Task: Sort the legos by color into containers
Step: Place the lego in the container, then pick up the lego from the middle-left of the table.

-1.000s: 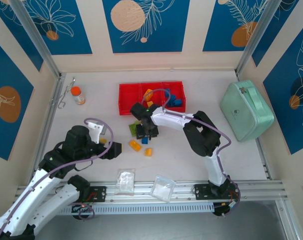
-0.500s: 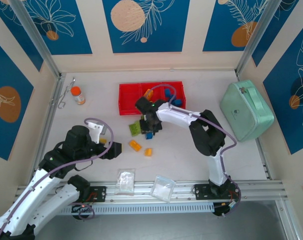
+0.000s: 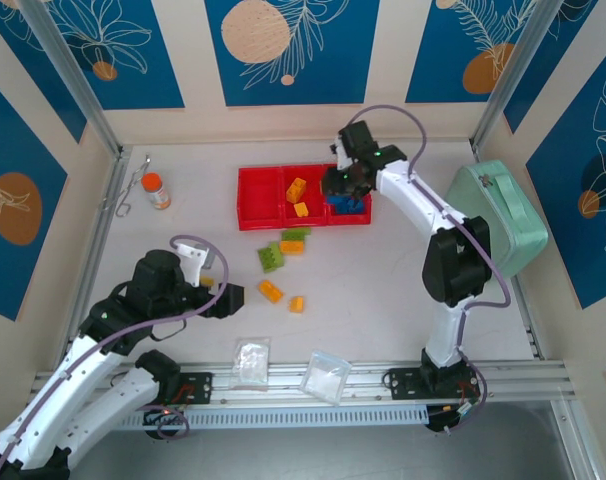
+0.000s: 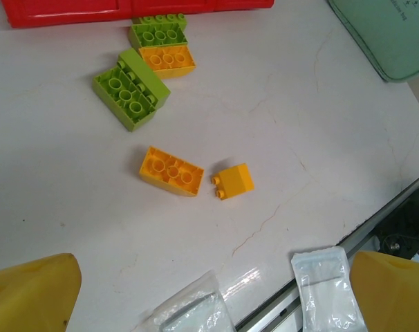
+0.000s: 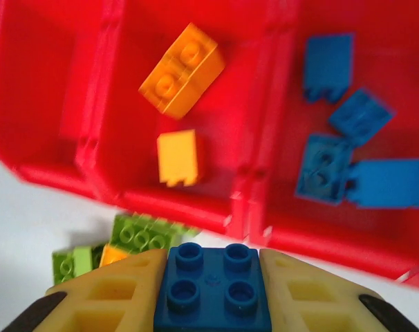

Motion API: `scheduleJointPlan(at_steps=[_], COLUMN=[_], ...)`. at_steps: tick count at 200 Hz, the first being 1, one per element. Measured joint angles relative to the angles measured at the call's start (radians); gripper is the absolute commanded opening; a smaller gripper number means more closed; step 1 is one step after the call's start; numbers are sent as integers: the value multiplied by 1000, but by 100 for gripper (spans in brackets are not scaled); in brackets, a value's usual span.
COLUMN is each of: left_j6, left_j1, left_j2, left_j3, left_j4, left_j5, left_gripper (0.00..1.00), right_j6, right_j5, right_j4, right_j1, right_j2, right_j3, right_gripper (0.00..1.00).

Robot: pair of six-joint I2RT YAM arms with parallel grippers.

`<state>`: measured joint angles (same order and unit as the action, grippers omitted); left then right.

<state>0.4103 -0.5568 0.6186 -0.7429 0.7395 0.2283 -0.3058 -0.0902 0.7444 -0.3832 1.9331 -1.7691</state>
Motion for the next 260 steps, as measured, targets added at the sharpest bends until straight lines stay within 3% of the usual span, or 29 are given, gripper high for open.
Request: scheduleJointPlan(at_steps=[24,73,90,120,142,161,211,260], left_j6=[0,0,0,0,2,5,27,110], left_j1=[0,0,0,0,0,0,-14,-205], left_j2=[3,14,14,20,40,76,269,379], left_j3=[0,0,0,0,0,0,-30,-56], left_j4=[0,0,0,0,2,7,59,35], left_j5=[0,-1,-1,-8,-21,-36,-64,-113], left_gripper=[99,99,99,99,99,99,100,94], right_j6=[37,90,97,106,101,90,45,13], right_j5=[29,-3,-18,-58,-81,-93,-50,31], right_j4=[-19,-9,7,37,55,44,16,-64], right_j1=[63,94,102,114,115,110,95,88], right_j2=[90,343,406,464,462,415,130,-195], right_j3=[-101,-356,-401,-432,-432,-407,-114,204], right_gripper=[22,24,29,55,83,92,93,93])
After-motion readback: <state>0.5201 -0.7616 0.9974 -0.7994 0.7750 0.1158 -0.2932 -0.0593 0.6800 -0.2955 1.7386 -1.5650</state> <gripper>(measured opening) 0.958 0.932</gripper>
